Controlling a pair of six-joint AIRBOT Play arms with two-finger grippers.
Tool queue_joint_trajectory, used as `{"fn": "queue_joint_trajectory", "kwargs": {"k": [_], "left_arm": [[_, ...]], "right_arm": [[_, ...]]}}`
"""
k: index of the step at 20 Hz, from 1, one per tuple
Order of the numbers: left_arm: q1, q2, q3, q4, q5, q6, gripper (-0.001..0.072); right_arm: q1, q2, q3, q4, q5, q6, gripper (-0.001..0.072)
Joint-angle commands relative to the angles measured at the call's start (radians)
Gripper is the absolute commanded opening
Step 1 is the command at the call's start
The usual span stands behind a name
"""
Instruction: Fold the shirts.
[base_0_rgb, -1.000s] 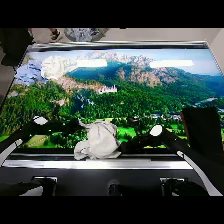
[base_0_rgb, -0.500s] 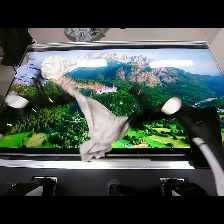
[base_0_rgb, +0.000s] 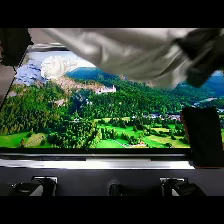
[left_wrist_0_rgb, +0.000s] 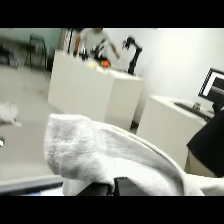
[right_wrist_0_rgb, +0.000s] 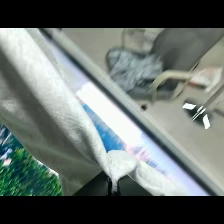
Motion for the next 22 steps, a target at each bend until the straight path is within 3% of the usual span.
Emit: {"fn": "queue_joint_trajectory", "kwargs": {"k": [1, 5, 8, 15, 21, 22], "left_arm": [[0.004, 0.069, 0.04, 0.024, -0.033, -0.014, 0.0036], [0.004, 0.061, 0.002, 0.187, -0.103, -0.131, 0.0037], [0.004, 0.041, -0.112, 0.274, -0.106, -0.216, 0.0037], [0.004, -0.321, -0.392, 0.274, -0.106, -0.245, 0.0037], [0.004, -0.672, -0.393, 0.2, -0.106, -0.245, 0.0038], [0.005, -0.693, -0.393, 0.179, -0.106, -0.244, 0.0039]], "right_arm": [[-0.005, 0.06, 0.057, -0.033, 0.013, 0.043, 0.005], [-0.005, 0.005, 0.057, -0.116, 0.174, 0.042, 0.0051], [-0.005, -0.133, 0.057, -0.159, 0.239, 0.03, 0.0051], [-0.005, -0.723, 0.057, -0.034, -0.11, 0.016, 0.0052], [-0.005, -0.974, 0.057, 0.121, -0.039, 0.136, 0.0052], [-0.005, -0.985, 0.057, 0.121, -0.017, 0.137, 0.012]]}}
